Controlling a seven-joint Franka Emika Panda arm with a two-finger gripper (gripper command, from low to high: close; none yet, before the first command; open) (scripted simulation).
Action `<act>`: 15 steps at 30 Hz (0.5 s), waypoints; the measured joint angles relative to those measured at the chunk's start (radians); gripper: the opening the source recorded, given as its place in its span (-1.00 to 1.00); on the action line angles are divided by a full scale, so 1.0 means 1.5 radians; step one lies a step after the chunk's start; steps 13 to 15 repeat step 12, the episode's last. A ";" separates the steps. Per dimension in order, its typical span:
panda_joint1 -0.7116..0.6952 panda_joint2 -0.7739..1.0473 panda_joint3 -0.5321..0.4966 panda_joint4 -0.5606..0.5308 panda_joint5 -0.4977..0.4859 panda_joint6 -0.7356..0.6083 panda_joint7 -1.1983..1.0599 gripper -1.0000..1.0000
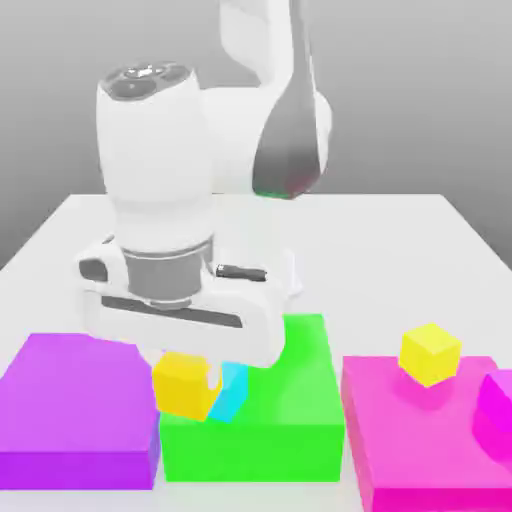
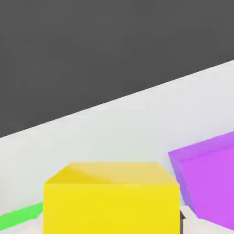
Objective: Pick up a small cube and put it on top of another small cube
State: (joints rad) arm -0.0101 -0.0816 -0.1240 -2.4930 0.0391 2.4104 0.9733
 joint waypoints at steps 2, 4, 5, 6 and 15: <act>-0.003 -0.049 0.010 -0.028 -0.017 -0.020 0.037 -1.00; -0.007 -0.093 0.024 -0.055 -0.033 -0.037 0.073 -1.00; -0.008 -0.093 0.026 -0.066 -0.036 -0.026 0.081 -1.00; -0.009 -0.082 0.028 -0.075 -0.037 -0.006 0.084 -1.00; -0.008 -0.030 0.028 -0.098 -0.035 0.069 0.085 1.00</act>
